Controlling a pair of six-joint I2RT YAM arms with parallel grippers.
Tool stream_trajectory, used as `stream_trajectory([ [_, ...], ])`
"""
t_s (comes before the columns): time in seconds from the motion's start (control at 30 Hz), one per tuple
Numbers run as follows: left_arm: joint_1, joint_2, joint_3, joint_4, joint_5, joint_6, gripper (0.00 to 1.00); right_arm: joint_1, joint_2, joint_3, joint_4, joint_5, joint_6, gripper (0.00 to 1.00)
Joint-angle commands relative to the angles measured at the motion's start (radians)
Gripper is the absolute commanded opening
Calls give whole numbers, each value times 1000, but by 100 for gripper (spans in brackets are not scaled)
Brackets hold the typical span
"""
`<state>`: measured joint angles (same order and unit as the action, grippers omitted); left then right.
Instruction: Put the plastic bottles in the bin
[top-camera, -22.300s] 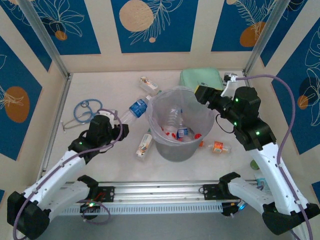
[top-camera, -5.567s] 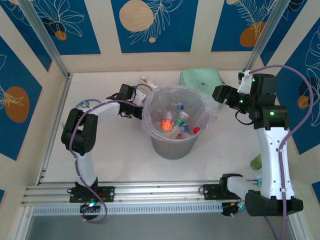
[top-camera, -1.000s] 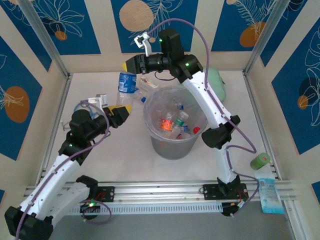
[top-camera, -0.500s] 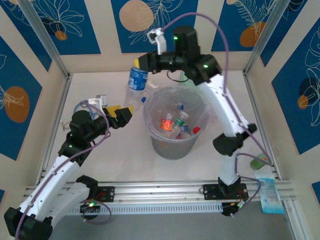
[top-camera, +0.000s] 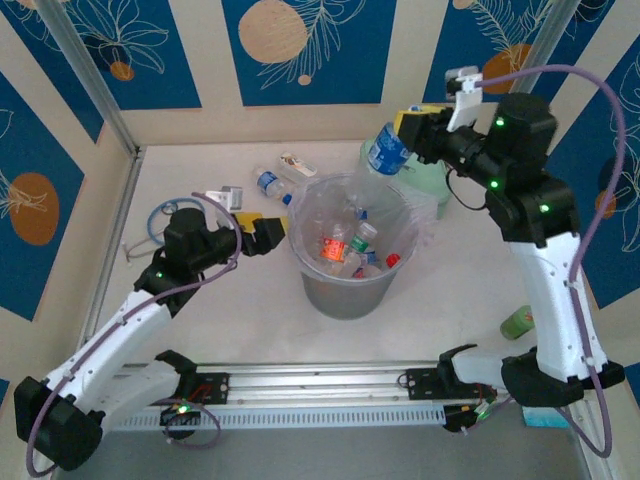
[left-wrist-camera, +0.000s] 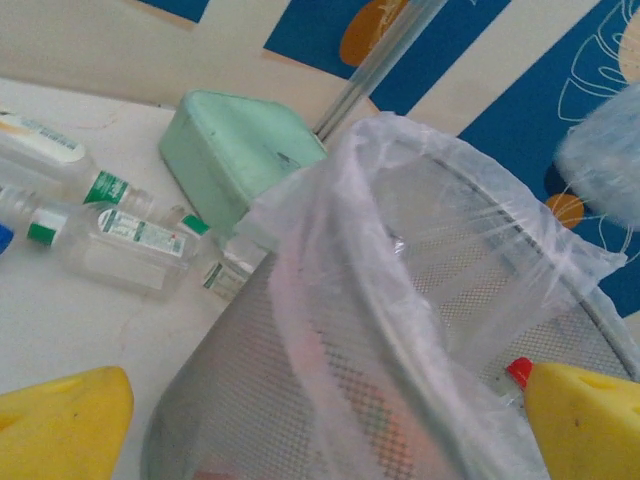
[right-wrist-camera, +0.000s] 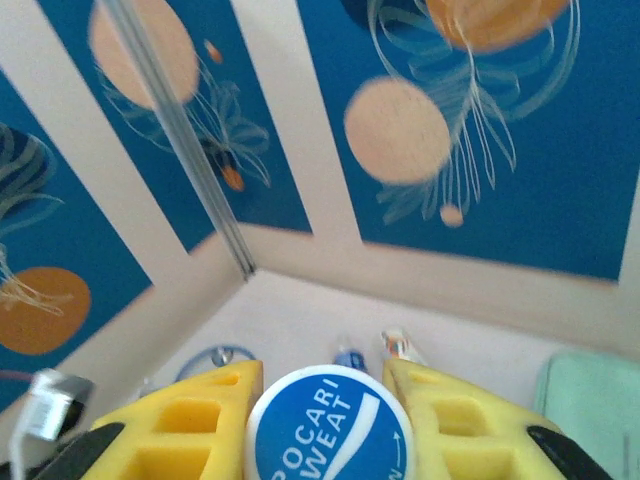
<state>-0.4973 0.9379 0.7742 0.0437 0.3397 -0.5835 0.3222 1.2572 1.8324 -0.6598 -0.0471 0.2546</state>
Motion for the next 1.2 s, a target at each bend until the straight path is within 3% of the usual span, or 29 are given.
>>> stream_trajectory([
  [0.0, -34, 26, 44, -33, -43, 59, 100, 0, 14, -110, -5, 18, 42, 0],
  [0.27, -123, 108, 66, -88, -109, 95, 100, 25, -36, -370, 43, -23, 145, 0],
  [0.6, -140, 113, 36, -64, -144, 67, 100, 113, -13, -536, 119, -65, 225, 0],
  [0.73, -142, 108, 27, -67, -166, 60, 100, 112, -9, -507, 106, -131, 220, 0],
  [0.97, -142, 94, 37, -116, -204, 85, 100, 102, -26, -279, -68, -99, 128, 0],
  [1.17, -142, 87, 28, -117, -210, 86, 100, 96, -48, -290, -23, -149, 165, 0],
])
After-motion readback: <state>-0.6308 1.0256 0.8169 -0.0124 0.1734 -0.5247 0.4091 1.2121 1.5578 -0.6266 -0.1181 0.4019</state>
